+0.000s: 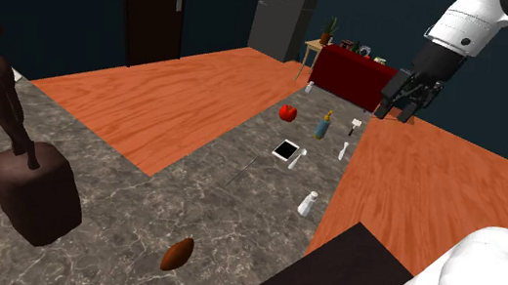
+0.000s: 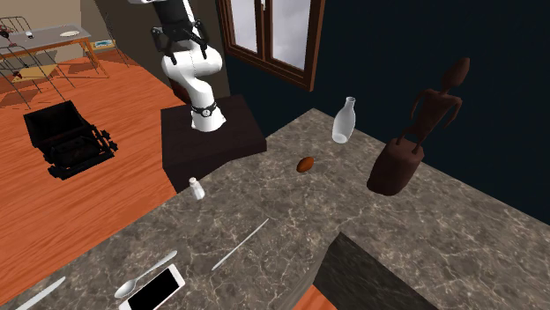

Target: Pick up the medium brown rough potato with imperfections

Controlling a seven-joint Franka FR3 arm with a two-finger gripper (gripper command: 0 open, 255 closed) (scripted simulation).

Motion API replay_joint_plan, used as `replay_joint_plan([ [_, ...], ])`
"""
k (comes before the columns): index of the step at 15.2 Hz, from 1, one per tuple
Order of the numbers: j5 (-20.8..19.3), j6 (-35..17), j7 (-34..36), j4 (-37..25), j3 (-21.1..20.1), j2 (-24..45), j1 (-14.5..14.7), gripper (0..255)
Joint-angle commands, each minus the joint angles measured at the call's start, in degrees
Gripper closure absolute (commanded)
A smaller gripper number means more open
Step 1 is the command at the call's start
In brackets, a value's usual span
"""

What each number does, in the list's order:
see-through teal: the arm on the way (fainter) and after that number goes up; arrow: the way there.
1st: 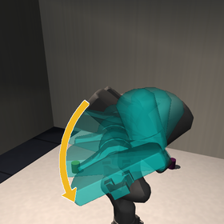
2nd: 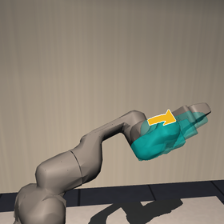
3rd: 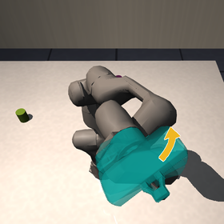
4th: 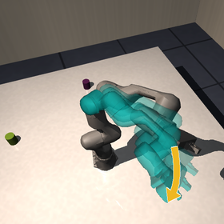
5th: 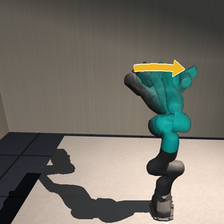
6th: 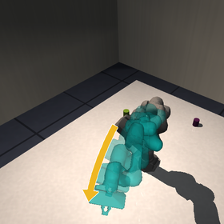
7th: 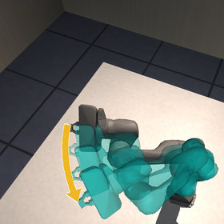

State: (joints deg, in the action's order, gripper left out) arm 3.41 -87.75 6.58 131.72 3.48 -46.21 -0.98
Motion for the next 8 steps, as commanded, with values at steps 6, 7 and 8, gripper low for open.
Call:
replay_joint_plan([
  [6,3.1,-6.4,7.3,6.9,-6.1,-0.5,0.7,0],
  [7,3.8,-7.8,8.8,8.1,-7.3,-0.3,0.9,0],
  [8,4.4,-9.2,10.2,9.2,-8.6,0.0,1.1,0],
])
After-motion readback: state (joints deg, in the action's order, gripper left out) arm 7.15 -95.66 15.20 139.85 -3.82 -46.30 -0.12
